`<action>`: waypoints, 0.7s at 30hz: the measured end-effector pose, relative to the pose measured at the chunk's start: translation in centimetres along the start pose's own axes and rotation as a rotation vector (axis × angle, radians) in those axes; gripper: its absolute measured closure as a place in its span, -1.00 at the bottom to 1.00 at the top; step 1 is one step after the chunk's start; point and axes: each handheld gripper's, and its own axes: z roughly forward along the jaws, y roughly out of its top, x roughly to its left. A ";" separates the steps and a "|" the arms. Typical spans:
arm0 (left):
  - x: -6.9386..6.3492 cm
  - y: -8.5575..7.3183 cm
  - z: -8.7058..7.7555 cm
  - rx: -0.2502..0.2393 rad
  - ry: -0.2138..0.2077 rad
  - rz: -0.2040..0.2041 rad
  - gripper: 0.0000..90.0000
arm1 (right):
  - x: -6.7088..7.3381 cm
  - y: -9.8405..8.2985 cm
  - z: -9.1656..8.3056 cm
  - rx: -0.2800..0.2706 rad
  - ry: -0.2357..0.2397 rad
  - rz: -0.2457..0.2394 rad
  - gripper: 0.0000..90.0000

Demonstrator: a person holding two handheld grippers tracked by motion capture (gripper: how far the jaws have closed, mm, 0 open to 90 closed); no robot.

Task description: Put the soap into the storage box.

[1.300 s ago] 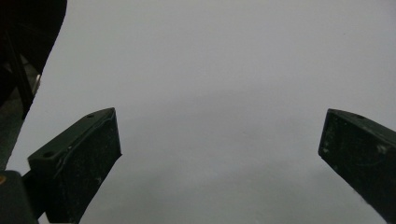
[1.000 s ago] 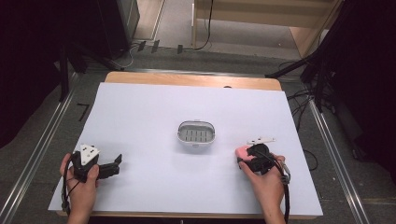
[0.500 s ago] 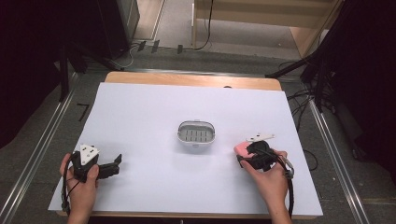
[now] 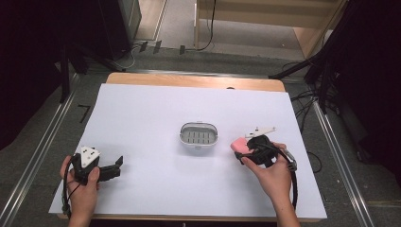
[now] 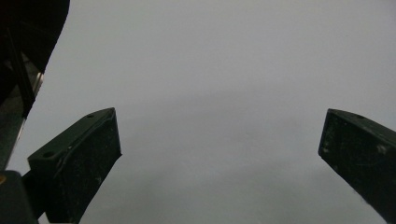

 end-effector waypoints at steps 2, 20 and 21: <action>0.0 0.0 0.0 0.000 0.001 -0.001 -1.00 | -0.1 0.1 0.0 -0.010 0.008 -0.010 -0.14; 0.0 0.0 0.0 0.002 -0.001 -0.001 -1.00 | 0.2 2.6 -0.4 -0.054 0.071 -0.094 -0.14; 0.0 0.0 0.0 0.001 -0.001 0.000 -1.00 | 0.3 2.8 -0.4 -0.055 0.075 -0.095 -0.14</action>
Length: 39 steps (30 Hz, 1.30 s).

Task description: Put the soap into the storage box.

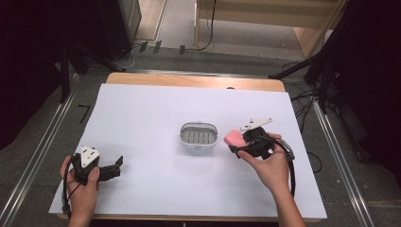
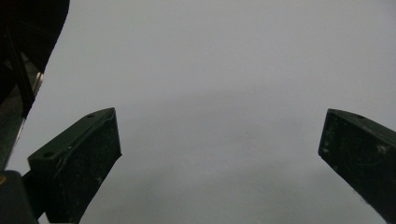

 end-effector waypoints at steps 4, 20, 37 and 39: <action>0.0 0.0 0.0 0.000 -0.001 0.000 -1.00 | 0.3 0.7 0.3 0.006 0.008 -0.044 -0.14; 0.0 0.0 0.0 -0.002 0.000 0.002 -1.00 | 0.9 2.9 0.7 -0.012 0.044 -0.103 -0.14; 0.0 0.0 0.0 -0.002 -0.002 0.000 -1.00 | 1.5 4.4 1.6 -0.034 0.097 -0.195 -0.14; 0.0 0.0 0.0 -0.003 -0.002 0.000 -1.00 | 1.7 4.7 1.8 -0.039 0.107 -0.222 -0.14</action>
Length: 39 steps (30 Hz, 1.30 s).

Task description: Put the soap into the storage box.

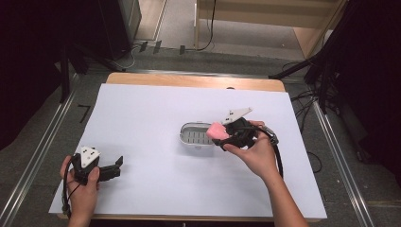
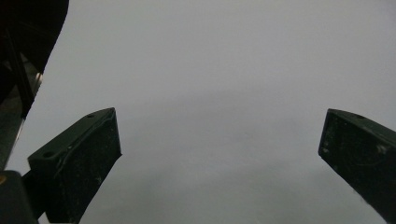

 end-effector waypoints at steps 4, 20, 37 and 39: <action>0.0 0.0 0.0 0.000 0.000 0.000 -1.00 | 0.1 0.3 0.2 0.003 0.011 -0.022 -0.14; 0.0 0.0 0.0 0.002 0.000 -0.003 -1.00 | 0.4 2.3 1.3 0.011 0.068 -0.131 -0.14; 0.0 0.0 0.0 0.005 0.000 -0.001 -1.00 | 0.0 3.6 2.9 0.012 0.141 -0.221 -0.14; 0.0 0.0 0.0 0.004 -0.001 0.000 -1.00 | 0.0 3.7 3.1 0.013 0.151 -0.226 -0.14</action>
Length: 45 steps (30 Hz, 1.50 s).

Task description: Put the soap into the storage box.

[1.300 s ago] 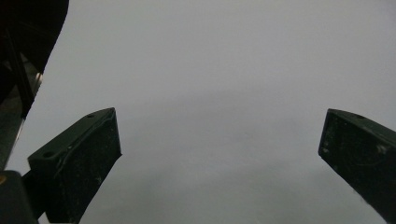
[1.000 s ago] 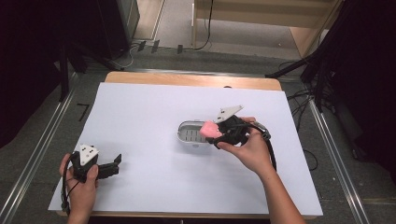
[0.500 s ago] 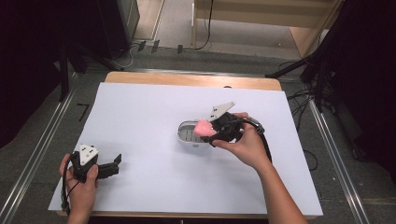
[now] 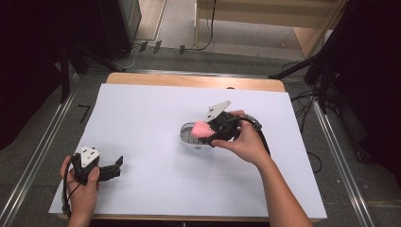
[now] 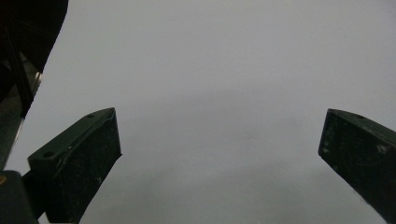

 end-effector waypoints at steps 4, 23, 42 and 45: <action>0.0 0.0 0.0 0.000 0.000 0.000 -1.00 | -0.2 0.2 0.3 0.005 0.018 -0.002 -0.14; 0.0 0.0 0.1 -0.001 -0.002 0.001 -1.00 | -1.5 0.7 2.5 0.055 0.099 -0.041 -0.14; 0.0 0.0 0.1 0.001 -0.003 0.002 -1.00 | -2.1 0.4 3.1 0.057 0.107 -0.024 -0.15; 0.0 0.0 0.1 0.000 -0.003 0.002 -1.00 | -2.2 0.4 3.1 0.057 0.106 -0.021 -0.15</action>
